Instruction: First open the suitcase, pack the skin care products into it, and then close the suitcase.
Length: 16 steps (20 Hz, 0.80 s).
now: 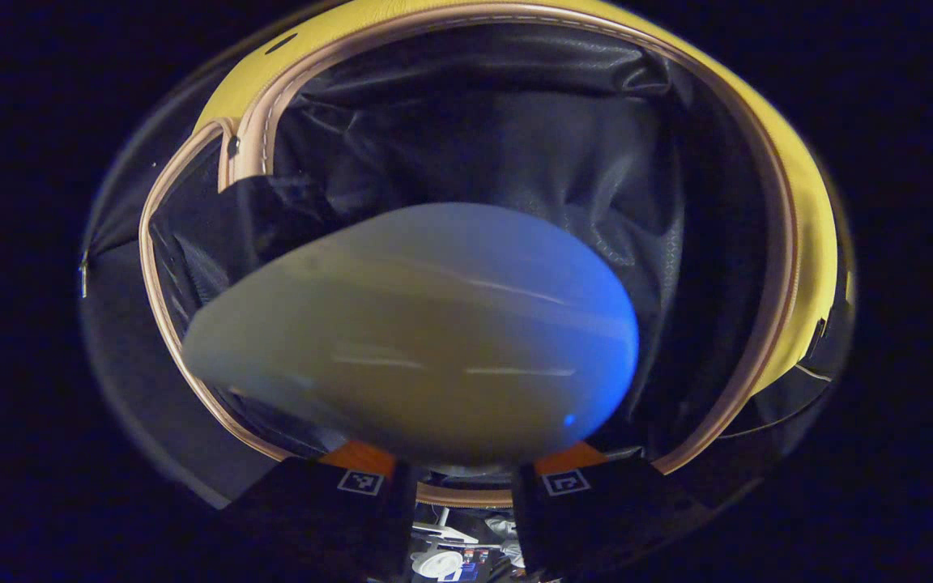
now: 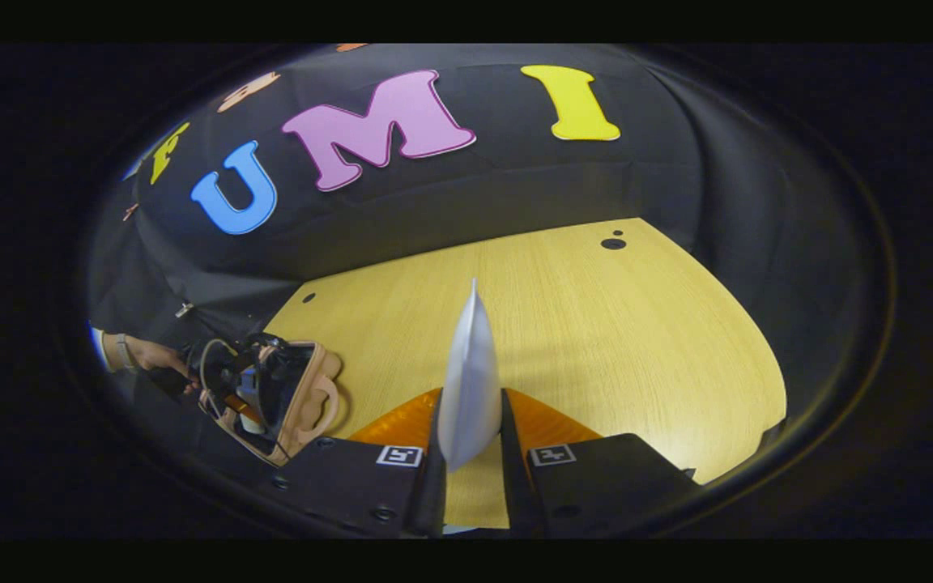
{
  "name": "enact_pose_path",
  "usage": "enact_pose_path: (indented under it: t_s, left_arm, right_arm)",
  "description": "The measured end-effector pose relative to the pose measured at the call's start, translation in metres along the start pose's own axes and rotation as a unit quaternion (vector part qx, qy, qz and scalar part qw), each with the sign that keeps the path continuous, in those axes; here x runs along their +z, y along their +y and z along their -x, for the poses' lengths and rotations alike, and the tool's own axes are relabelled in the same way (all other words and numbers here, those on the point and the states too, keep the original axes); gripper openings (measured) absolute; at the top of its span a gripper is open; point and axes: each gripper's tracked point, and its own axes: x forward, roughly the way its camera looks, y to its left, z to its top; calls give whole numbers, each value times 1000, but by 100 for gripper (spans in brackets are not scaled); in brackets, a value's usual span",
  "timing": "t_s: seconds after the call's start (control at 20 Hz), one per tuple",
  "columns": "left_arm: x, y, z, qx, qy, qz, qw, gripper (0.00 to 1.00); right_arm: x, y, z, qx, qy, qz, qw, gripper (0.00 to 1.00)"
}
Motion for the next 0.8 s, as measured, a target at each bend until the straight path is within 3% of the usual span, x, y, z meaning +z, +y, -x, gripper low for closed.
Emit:
enact_pose_path:
  t_s: [0.15,0.25,0.4,0.55,0.65,0.7,0.75,0.8]
  left_arm:
    - [3,-8,-6,-17,-1,9,1000,58]
    - [3,-10,-9,-18,0,17,1000,64]
    - [1,-9,-9,-20,-12,20,1000,61]
    - [3,-4,-1,-8,-33,10,999,63]
    - [7,5,12,20,-67,-7,998,65]
    - [7,7,18,23,-86,-15,996,89]
    - [8,9,24,28,-111,-21,993,95]
    - [9,9,32,33,-138,-26,990,98]
  right_arm:
    - [-9,0,4,-2,6,5,1000,33]
    - [-13,0,5,-6,10,5,1000,33]
    - [-17,6,9,-3,15,10,1000,33]
    - [-19,14,7,2,21,25,999,33]
    - [-21,23,4,10,27,33,999,33]
    - [-23,30,3,16,30,37,999,24]
    - [-24,38,1,24,33,43,998,33]
    - [-25,47,0,31,38,50,998,33]
